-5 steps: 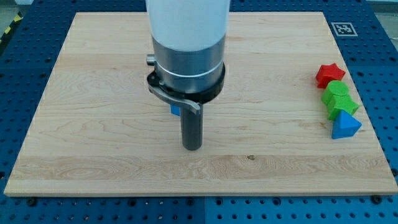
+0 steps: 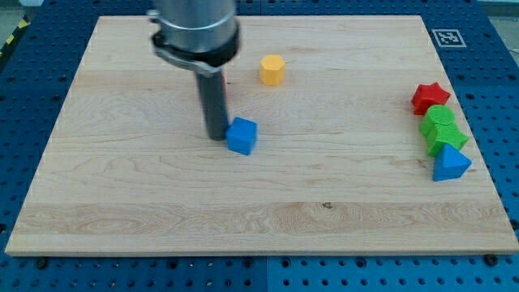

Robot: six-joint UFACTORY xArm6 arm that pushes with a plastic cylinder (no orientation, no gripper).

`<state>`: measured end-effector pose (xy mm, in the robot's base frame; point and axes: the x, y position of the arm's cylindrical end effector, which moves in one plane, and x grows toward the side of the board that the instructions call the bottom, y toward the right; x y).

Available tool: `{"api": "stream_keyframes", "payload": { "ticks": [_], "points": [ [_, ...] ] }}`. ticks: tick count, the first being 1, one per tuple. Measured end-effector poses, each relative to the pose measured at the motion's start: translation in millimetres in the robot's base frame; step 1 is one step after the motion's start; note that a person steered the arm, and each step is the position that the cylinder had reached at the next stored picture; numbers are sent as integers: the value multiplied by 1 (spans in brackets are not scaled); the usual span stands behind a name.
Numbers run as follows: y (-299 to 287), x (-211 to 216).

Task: Slide the blue cube towards the left side of the blue triangle

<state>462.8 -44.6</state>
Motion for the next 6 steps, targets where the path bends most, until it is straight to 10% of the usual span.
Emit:
{"api": "stream_keyframes", "payload": {
  "ticks": [6],
  "points": [
    [52, 26]
  ]
}}
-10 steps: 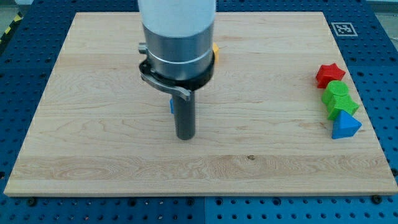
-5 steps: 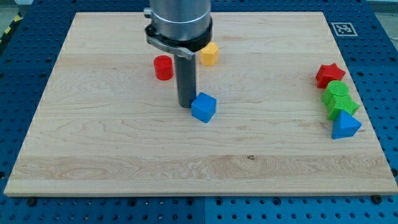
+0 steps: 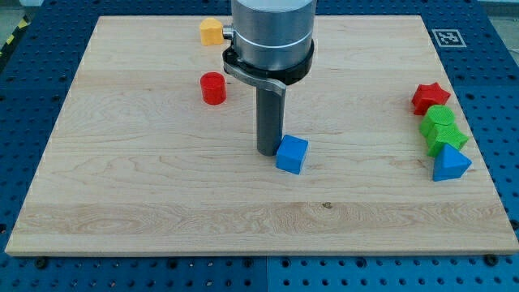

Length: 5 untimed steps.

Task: Slide the blue cube towards the left side of the blue triangle

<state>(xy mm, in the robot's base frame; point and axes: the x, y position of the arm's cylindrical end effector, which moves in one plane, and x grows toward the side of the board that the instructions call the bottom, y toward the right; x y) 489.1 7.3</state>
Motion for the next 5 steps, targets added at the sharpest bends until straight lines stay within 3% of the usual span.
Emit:
{"api": "stream_keyframes", "payload": {
  "ticks": [5],
  "points": [
    [1, 19]
  ]
}}
